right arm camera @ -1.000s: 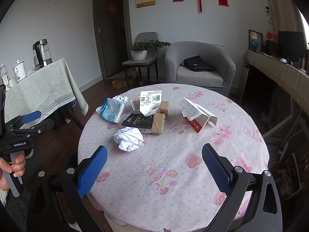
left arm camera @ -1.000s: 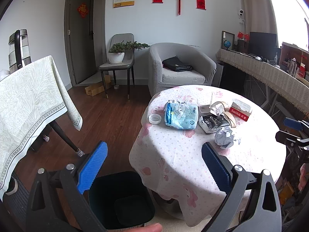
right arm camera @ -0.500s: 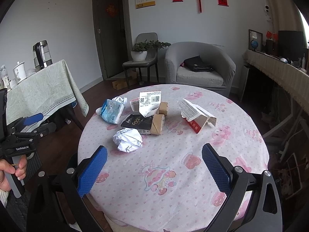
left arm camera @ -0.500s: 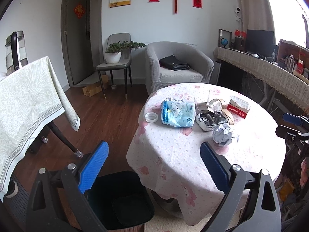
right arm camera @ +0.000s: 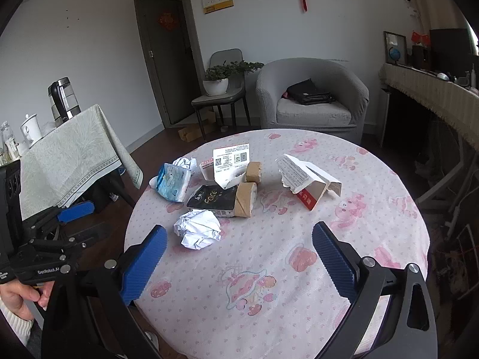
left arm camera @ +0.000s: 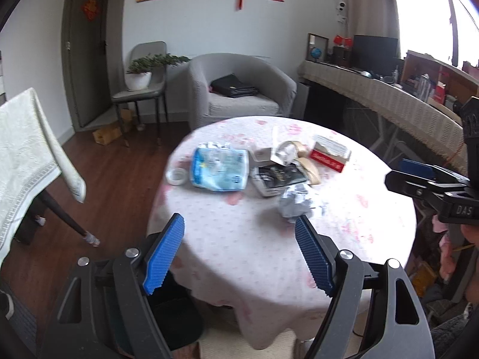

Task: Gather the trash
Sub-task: 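Close the left gripper on the crumpled foil ball while the right gripper grasps the white paper box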

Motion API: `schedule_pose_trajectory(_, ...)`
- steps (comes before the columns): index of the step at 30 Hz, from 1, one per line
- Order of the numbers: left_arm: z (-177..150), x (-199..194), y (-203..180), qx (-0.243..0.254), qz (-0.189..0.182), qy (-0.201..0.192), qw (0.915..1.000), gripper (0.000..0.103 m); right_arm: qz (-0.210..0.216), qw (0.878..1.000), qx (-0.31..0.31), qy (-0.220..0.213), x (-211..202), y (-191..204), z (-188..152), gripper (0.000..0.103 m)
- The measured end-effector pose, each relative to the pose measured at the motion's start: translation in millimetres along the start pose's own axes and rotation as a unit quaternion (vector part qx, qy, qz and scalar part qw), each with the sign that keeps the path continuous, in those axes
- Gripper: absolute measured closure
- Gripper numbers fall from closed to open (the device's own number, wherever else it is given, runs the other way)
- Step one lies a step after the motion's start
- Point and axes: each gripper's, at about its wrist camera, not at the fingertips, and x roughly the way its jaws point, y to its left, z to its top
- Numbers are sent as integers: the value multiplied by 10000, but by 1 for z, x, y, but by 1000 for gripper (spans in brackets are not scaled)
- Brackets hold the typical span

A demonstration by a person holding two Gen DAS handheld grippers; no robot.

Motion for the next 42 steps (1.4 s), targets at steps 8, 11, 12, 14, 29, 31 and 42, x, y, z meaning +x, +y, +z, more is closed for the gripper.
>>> schedule_pose_trajectory(8,7,37,-34,100,-458,336,9983,32,53,9998,82,147,4,-22,-2,9)
schedule_pose_trajectory(11,9,53,-42,150,-584,474,9971,32,123,9995,238,162,3,-38,-2,9)
schedule_pose_trajectory(12,10,60,-46,169,-622,538,9965,31,169,9992,306,174,4,-43,-2,10)
schedule_pose_trajectory(14,10,71,-52,235,-638,635,9957,31,253,9986,421,201,6,-53,-1,10)
schedule_pose_trajectory(29,20,125,-53,184,-857,873,9923,43,406,9941,842,547,58,-89,15,40)
schedule_pose_trajectory(31,19,125,-54,237,-870,835,9924,46,339,9936,885,608,67,-96,16,44)
schedule_pose_trajectory(42,21,127,-42,123,-1276,886,9878,49,-84,9904,1008,938,107,-116,25,55)
